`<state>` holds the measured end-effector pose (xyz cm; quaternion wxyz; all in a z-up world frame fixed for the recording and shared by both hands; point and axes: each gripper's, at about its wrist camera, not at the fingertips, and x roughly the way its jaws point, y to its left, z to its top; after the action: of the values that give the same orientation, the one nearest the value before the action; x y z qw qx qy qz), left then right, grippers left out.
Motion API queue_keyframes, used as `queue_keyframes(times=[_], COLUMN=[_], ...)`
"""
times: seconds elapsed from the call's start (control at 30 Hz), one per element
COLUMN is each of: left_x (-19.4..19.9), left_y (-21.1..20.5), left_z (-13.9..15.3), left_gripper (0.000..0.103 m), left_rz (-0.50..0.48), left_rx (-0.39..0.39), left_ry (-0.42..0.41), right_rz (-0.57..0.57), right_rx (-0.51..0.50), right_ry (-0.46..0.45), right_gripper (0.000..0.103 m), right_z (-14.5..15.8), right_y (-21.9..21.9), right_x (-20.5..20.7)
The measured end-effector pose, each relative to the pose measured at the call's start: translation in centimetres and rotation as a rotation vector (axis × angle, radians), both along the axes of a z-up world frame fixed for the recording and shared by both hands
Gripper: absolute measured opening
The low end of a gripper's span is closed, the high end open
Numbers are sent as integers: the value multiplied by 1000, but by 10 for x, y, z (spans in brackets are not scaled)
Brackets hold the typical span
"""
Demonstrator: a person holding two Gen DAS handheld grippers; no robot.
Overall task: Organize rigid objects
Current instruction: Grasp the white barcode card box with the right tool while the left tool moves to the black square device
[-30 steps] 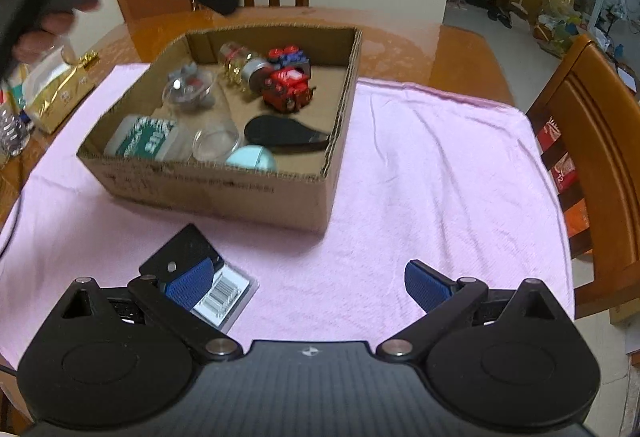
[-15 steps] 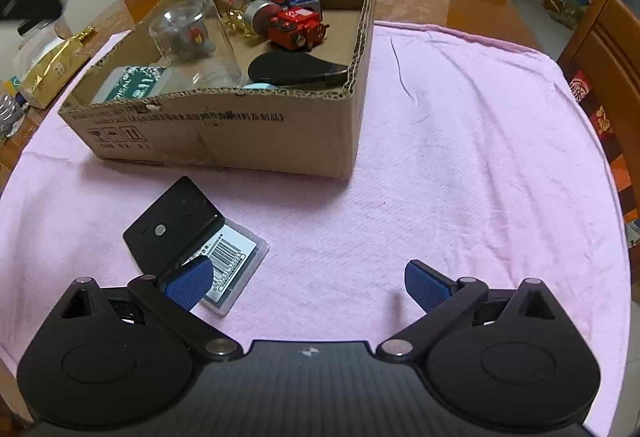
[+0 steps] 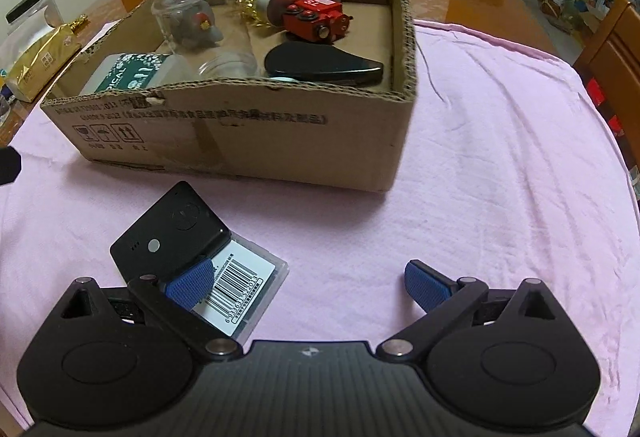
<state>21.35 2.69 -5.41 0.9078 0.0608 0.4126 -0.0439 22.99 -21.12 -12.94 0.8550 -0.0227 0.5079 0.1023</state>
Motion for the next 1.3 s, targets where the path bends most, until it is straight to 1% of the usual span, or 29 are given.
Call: queue_keyframes(times=[0.2, 0.57, 0.63, 0.77, 0.9, 1.13, 1.2, 1.3], left_x=[0, 5, 7, 9, 10, 14, 16, 19], left_y=[15, 35, 36, 37, 35, 22, 16, 5], left_z=[-1, -9, -10, -12, -15, -26, -30, -36], left_gripper=[101, 101, 101, 101, 101, 101, 101, 101], left_rz=[-4, -39, -45, -62, -87, -123, -128, -135], left_rx=[-15, -24, -28, -38, -46, -60, -67, -80], left_ry=[0, 20, 23, 31, 43, 71, 83, 104], right_rz=[23, 21, 30, 31, 8, -59, -64, -43], right_rx=[-11, 24, 15, -38, -38, -60, -81, -81], right_ry=[6, 17, 15, -10, -10, 9, 10, 0], right_gripper=[103, 103, 103, 103, 103, 103, 103, 103], right_z=[1, -1, -2, -5, -5, -5, -7, -8], right_y=[22, 57, 66, 78, 72, 37, 28, 16], right_x=[1, 3, 3, 0, -4, -9, -11, -15])
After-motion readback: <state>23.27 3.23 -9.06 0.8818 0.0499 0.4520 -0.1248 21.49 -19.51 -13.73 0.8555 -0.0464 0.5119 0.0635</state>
